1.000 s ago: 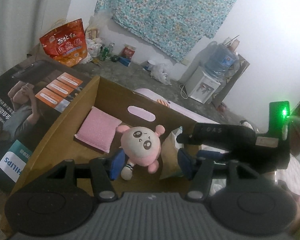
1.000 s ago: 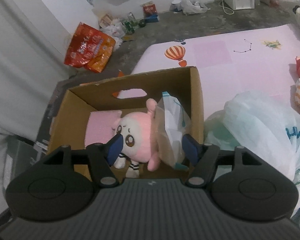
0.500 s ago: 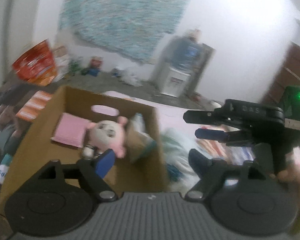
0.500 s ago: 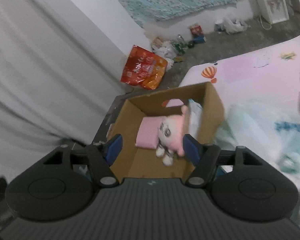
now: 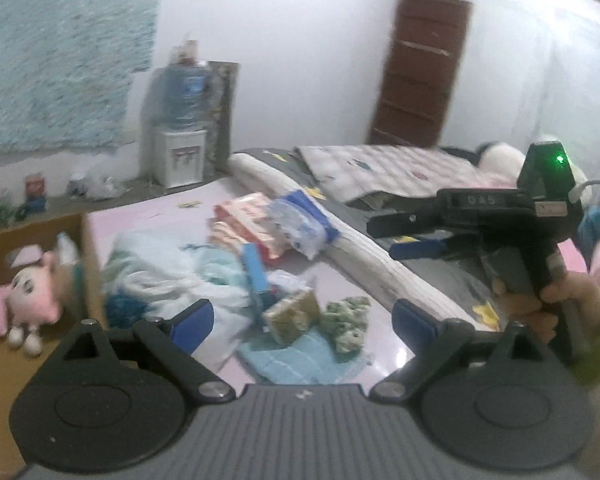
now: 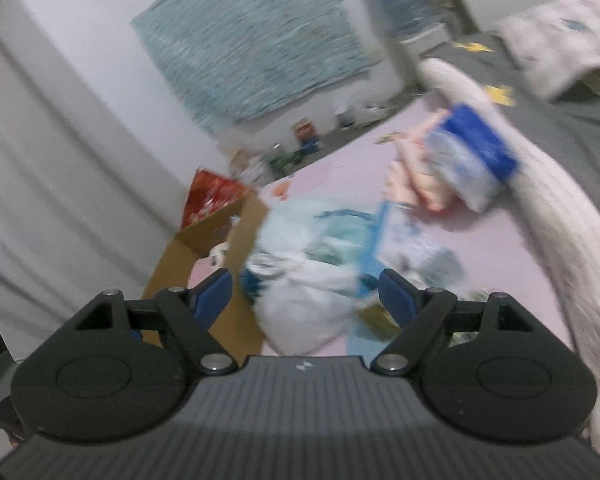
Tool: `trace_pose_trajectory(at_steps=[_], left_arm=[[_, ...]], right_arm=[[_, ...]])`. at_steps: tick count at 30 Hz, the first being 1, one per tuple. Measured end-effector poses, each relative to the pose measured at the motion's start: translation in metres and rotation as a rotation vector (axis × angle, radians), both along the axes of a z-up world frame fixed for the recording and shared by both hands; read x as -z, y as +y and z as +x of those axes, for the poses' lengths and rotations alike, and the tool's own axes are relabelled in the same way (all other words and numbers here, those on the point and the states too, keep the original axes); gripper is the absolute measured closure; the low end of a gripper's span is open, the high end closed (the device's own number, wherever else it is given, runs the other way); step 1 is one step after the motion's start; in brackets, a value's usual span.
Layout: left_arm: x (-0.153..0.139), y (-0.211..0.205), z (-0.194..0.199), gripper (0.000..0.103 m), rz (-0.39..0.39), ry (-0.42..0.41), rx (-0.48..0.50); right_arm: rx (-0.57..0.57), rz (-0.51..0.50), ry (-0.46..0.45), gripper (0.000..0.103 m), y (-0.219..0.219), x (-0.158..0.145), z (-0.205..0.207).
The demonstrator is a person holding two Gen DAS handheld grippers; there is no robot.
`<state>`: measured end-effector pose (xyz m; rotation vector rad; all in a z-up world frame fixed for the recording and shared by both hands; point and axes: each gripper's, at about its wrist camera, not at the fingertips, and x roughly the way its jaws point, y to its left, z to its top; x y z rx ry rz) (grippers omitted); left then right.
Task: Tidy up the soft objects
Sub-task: 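Grasp the blue stick with the left tool while the right tool reaches toward the blue packet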
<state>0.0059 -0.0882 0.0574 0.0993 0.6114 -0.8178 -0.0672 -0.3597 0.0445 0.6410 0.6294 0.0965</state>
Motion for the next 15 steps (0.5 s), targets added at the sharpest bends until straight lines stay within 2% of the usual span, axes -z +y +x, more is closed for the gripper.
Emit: trace_pose_trajectory(at_steps=[4, 9, 15], left_arm=[[0.017, -0.030, -0.001, 0.006, 0.076, 0.007, 0.043], [0.041, -0.060, 0.005, 0.006, 0.188, 0.035, 0.082], [0.060, -0.082, 0.013, 0.007, 0.272, 0.042, 0.064]], right_arm=[[0.080, 0.052, 0.014, 0.023, -0.014, 0.041, -0.025], [0.101, 0.132, 0.042, 0.023, -0.017, 0.086, -0.030], [0.109, 0.170, 0.051, 0.023, -0.022, 0.113, -0.023]])
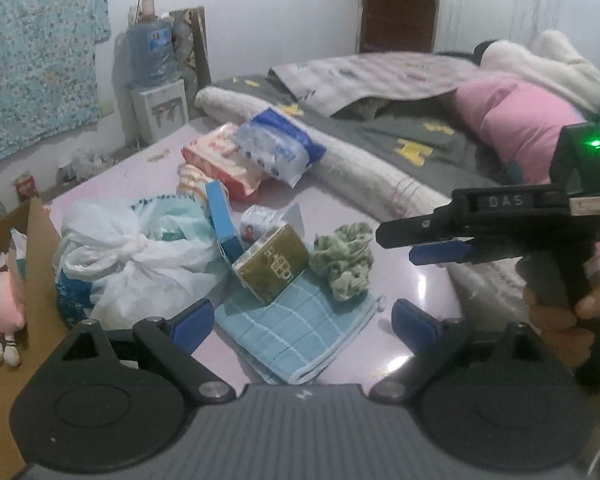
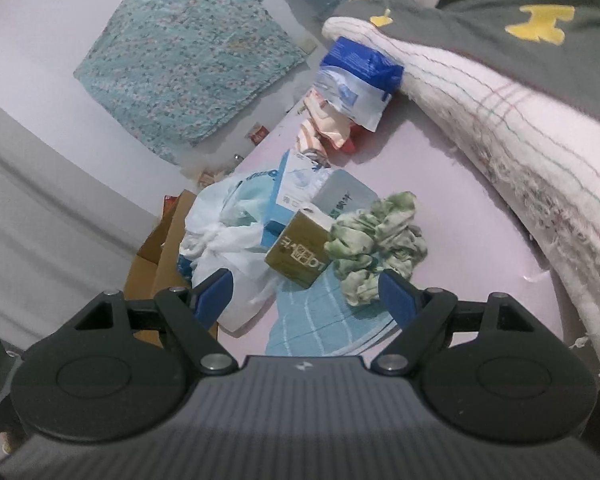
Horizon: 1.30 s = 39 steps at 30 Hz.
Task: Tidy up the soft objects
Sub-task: 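Grasp the blue stick with the left tool while the right tool reaches toward the blue packet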
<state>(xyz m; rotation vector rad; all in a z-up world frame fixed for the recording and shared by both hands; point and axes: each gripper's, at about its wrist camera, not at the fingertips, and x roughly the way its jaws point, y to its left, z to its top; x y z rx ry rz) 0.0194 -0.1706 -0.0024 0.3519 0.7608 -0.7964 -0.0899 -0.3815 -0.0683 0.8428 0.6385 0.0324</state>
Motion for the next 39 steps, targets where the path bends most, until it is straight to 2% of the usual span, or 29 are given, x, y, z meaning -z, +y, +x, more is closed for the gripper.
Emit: trace_pose_trajectory(at_steps=[4, 8, 13, 14, 18, 21, 29, 31, 32, 35, 39], left_arm=[[0.001, -0.011, 0.013, 0.009, 0.001, 0.012, -0.039], [-0.005, -0.021, 0.043, 0.011, -0.027, -0.001, -0.124], [-0.008, -0.044, 0.096, 0.028, -0.025, 0.006, -0.185], [-0.005, -0.049, 0.107, 0.034, -0.017, 0.014, -0.191], [0.011, -0.068, 0.153, 0.053, 0.030, 0.094, -0.216], [0.029, -0.078, 0.178, 0.062, 0.071, 0.156, -0.219], [0.059, -0.090, 0.206, 0.064, 0.113, 0.237, -0.240], [0.060, -0.093, 0.209, 0.069, 0.117, 0.233, -0.239], [0.061, -0.094, 0.210, 0.074, 0.121, 0.232, -0.240], [0.067, -0.097, 0.216, 0.080, 0.121, 0.263, -0.246], [0.072, -0.096, 0.223, 0.082, 0.083, 0.294, -0.264]], right_arm=[[0.008, -0.006, -0.025, 0.023, -0.002, -0.001, 0.005], [0.019, 0.017, -0.051, 0.023, -0.012, -0.001, 0.008], [0.012, 0.024, -0.073, 0.023, -0.016, 0.003, 0.019], [0.011, 0.024, -0.075, 0.024, -0.017, 0.004, 0.021], [0.018, 0.022, -0.090, 0.025, -0.022, 0.004, 0.025], [0.035, -0.001, -0.100, 0.026, -0.029, 0.001, 0.029], [0.052, -0.002, -0.100, 0.026, -0.043, 0.007, 0.037], [0.055, -0.007, -0.091, 0.027, -0.044, 0.008, 0.042], [0.054, -0.010, -0.089, 0.027, -0.045, 0.008, 0.045], [0.047, -0.059, -0.092, 0.028, -0.045, -0.001, 0.060], [0.037, -0.215, -0.101, 0.027, -0.042, -0.027, 0.093]])
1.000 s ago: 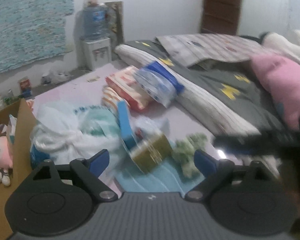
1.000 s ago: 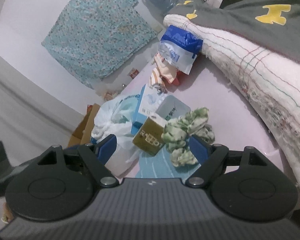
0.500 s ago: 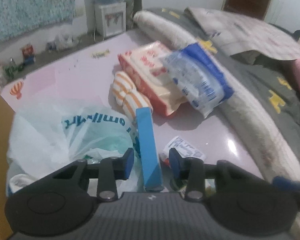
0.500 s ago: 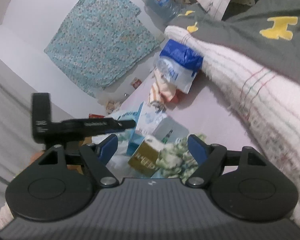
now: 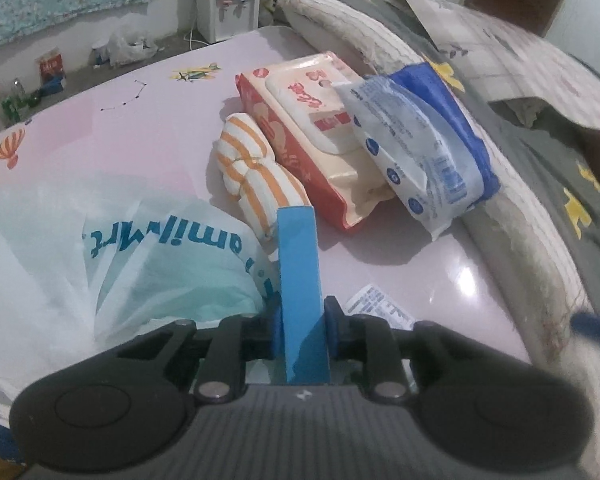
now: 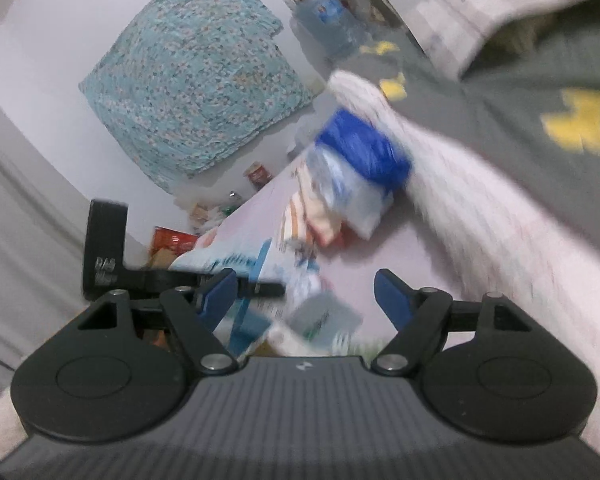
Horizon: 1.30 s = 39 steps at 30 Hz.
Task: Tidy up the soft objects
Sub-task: 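Grasp the blue stick with the left tool while the right tool reaches toward the blue packet, then lift the blue stick with the left tool while the right tool lifts the blue-and-white packet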
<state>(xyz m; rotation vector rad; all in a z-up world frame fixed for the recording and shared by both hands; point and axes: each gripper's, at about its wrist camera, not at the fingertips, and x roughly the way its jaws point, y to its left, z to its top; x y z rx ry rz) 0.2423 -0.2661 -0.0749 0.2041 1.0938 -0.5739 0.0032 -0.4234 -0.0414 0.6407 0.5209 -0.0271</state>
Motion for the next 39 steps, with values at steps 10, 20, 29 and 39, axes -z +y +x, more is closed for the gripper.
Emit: trace_pose_trajectory(at_steps=[10, 20, 29, 39], left_arm=[[-0.033, 0.024, -0.008, 0.082, -0.130, -0.068, 0.012], [-0.067, 0.056, -0.010, 0.082, -0.223, -0.082, -0.029], [-0.115, 0.097, -0.034, 0.082, -0.322, -0.148, -0.070], [-0.174, 0.172, -0.078, 0.082, -0.394, -0.265, -0.153]], right_arm=[[-0.057, -0.498, 0.108, 0.016, 0.012, -0.012, 0.127], [-0.153, -0.576, 0.308, 0.009, 0.010, 0.030, 0.205], [-0.030, -0.336, 0.254, 0.032, -0.020, 0.011, 0.184], [-0.046, -0.176, 0.066, 0.032, 0.001, -0.069, 0.116]])
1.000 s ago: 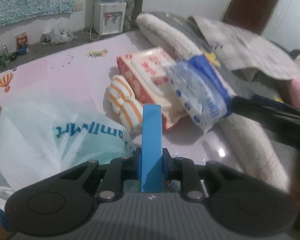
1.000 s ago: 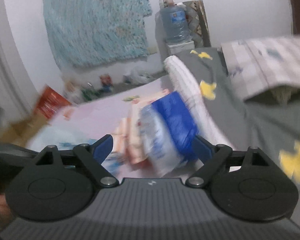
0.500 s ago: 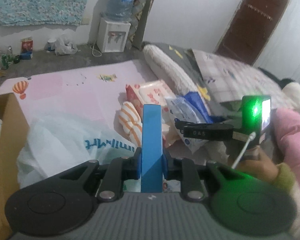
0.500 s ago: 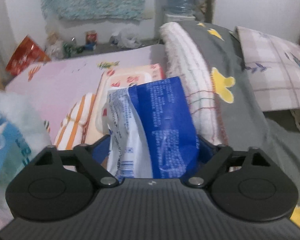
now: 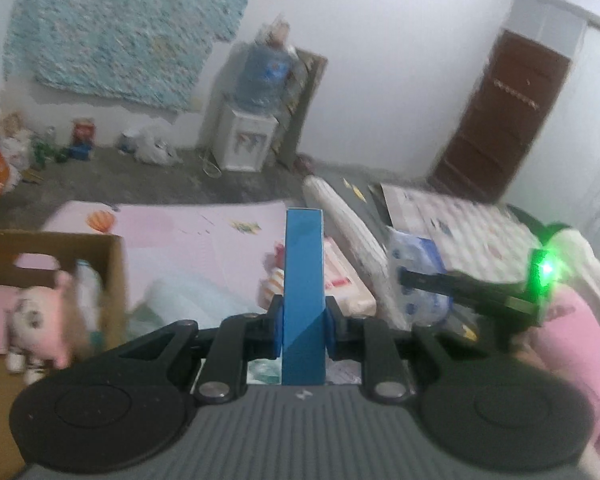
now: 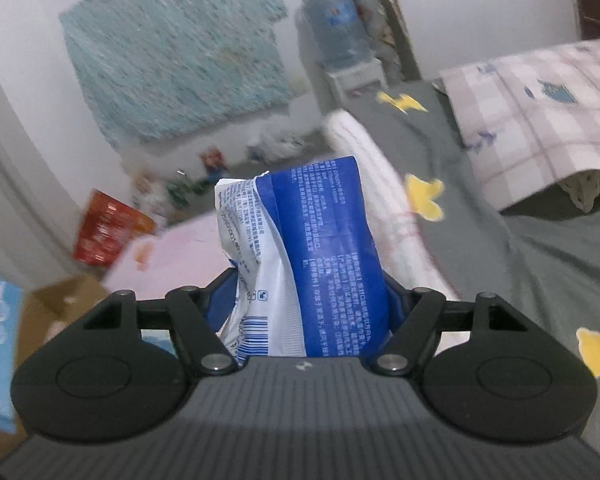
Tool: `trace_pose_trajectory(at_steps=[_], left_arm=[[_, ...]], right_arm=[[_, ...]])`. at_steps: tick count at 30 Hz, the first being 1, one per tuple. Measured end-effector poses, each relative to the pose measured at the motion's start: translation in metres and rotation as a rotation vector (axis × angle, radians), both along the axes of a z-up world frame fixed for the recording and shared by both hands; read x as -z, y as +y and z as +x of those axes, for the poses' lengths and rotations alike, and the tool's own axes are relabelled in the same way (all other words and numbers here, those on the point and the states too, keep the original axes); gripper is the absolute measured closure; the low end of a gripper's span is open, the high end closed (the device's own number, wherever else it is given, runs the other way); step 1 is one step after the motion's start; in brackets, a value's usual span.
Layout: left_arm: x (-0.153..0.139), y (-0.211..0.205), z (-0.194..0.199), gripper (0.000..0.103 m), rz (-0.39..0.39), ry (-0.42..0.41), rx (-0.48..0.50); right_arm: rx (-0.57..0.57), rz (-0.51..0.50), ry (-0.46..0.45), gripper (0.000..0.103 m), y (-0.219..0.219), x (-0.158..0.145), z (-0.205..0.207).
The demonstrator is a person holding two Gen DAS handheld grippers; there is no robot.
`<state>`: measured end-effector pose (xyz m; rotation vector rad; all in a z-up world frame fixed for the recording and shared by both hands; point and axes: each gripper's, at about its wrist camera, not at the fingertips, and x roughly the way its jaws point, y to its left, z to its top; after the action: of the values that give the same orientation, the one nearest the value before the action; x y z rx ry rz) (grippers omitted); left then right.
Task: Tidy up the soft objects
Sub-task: 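Lift the blue stick with the left tool while the right tool lifts the blue-and-white packet, then lower the blue stick and packet into the box and open both tools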
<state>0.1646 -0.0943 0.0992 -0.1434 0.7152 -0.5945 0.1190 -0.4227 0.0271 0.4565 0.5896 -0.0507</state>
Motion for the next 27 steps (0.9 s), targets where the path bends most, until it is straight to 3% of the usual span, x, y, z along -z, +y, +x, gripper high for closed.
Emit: trace_pose_trajectory(at_steps=[7, 12, 19, 27], left_arm=[[-0.023, 0.090, -0.033, 0.082, 0.006, -0.060, -0.159], [-0.008, 0.154, -0.039, 0.082, 0.042, -0.029, -0.307], [0.040, 0.222, -0.008, 0.082, 0.130, 0.090, -0.439], [0.087, 0.256, 0.032, 0.082, 0.196, 0.199, -0.470]], right_arm=[[-0.233, 0.112, -0.078, 0.032, 0.084, -0.057, -0.023], [-0.444, 0.214, -0.027, 0.032, 0.179, -0.069, -0.006], [-0.611, 0.221, 0.143, 0.032, 0.325, -0.050, 0.040], [-0.550, 0.219, 0.376, 0.032, 0.423, 0.007, 0.078]])
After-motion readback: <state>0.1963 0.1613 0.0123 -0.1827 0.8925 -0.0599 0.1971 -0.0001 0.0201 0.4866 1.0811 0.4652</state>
